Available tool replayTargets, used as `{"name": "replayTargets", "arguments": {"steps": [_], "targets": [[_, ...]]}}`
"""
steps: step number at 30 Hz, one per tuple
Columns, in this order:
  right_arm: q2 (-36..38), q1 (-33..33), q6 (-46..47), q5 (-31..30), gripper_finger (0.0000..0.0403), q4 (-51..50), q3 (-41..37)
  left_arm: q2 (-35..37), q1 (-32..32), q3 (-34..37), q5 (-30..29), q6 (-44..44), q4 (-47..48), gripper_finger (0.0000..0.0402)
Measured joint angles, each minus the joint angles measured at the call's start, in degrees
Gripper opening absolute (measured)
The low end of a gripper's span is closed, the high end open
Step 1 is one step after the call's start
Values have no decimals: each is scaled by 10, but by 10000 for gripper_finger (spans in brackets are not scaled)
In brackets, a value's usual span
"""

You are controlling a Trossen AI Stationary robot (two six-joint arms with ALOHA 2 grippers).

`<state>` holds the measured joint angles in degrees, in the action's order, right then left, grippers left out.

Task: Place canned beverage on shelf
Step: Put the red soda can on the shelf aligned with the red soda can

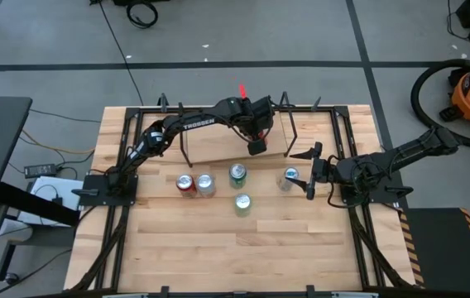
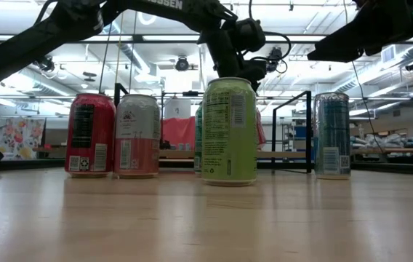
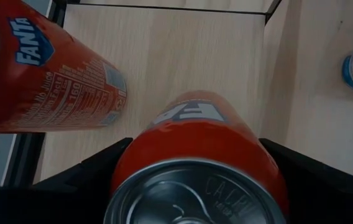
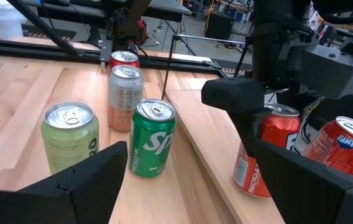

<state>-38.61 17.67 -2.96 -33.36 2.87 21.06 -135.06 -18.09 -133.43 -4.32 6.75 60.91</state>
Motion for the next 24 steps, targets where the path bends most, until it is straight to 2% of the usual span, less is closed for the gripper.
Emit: {"name": "replayTargets", "arguments": {"steps": [24], "targets": [[0, 0, 0, 0, 364, 0, 0, -1, 4, 1, -1, 10, -1, 347]]}}
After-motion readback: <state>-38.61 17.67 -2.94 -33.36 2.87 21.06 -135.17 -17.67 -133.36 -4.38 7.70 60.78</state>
